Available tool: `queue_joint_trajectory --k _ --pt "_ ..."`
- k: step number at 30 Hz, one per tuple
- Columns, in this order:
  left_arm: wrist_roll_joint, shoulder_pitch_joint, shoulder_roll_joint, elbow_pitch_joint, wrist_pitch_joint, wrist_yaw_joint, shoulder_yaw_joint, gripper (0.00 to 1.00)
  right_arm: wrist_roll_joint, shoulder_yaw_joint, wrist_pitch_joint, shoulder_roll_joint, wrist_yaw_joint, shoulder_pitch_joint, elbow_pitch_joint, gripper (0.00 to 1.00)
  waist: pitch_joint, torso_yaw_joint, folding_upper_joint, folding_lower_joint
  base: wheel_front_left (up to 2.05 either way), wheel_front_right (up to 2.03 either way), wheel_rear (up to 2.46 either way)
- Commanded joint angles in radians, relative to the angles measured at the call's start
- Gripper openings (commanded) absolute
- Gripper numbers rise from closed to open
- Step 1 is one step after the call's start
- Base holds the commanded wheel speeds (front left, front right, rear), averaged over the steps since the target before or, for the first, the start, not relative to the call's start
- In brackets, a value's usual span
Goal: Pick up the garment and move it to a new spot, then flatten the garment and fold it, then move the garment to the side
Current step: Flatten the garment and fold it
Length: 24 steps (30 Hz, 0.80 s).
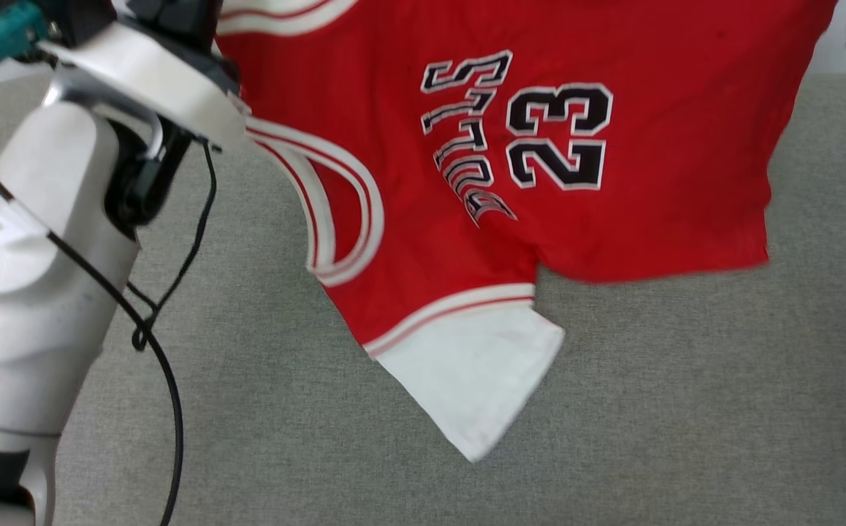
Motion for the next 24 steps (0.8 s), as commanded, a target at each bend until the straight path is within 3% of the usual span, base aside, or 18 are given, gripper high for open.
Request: queue_joint_trajectory --k 1,14,24 --pt "0.006 -0.043 -0.006 0.017 0.007 0.002 -0.003 0.00 -0.008 0.001 -0.010 0.009 -0.001 -0.037 0.013 0.00 -0.015 -0.009 -0.0001 0.0000 0.00 0.00 0.00" --pt "0.012 -0.305 -0.036 0.201 0.086 0.001 -0.043 0.00 -0.046 -0.027 -0.041 0.065 -0.001 -0.263 0.196 0.00 -0.050 -0.015 -0.0001 0.0000 0.00 0.00 0.00" --pt "0.058 -0.541 -0.066 0.384 0.129 0.002 -0.074 0.00 -0.112 -0.050 -0.084 0.122 -0.001 -0.454 0.378 0.00 0.038 -0.027 -0.0001 0.0000 0.00 0.00 0.00"
